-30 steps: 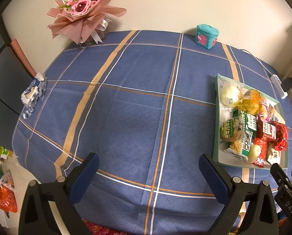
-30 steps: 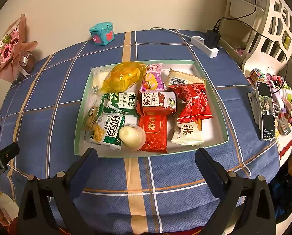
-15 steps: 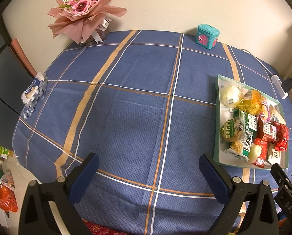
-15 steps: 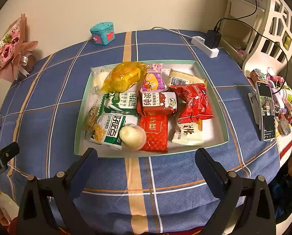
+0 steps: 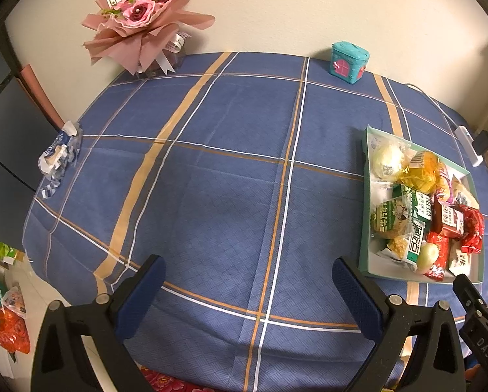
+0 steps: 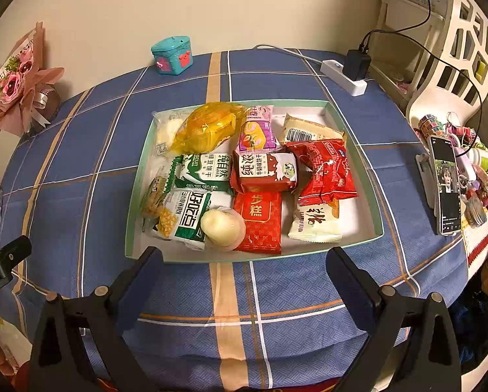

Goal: Organize snacks

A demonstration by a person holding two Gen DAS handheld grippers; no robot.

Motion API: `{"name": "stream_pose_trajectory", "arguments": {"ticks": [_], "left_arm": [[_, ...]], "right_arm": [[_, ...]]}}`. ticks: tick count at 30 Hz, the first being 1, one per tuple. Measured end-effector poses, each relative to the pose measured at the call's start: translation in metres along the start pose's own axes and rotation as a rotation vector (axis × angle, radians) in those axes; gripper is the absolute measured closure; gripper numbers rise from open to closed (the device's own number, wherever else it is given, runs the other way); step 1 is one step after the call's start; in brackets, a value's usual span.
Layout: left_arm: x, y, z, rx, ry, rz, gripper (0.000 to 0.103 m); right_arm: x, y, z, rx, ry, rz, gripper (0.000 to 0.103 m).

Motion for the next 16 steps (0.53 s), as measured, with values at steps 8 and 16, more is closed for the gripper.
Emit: {"name": "stream_pose_trajectory", "arguments": {"ticks": [8,16], "left_arm": [[0.0018,0.0002,-0.0028,0.007,-0.020,-0.004,0.000],[0.0035,-0.0008,-0.0060,0.027,-0.030,0.009,0.000]], "right_arm": [[-0.0007,0.0001,0.0002,0.000,0.000,0.002,0.003],[-0.0005,0.0003,0.0007,-0.001,0.001,0.001,0.003]]}}
Point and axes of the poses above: each gripper's, at about its wrist camera, not at the fingertips, and z roughly the way its jaws point, x to its right, y to its underside, the point moved 4 cm from there along z, roughly the way its jaws point, and after that the axes turned 5 degrees about -y, right-handed, at the moved point
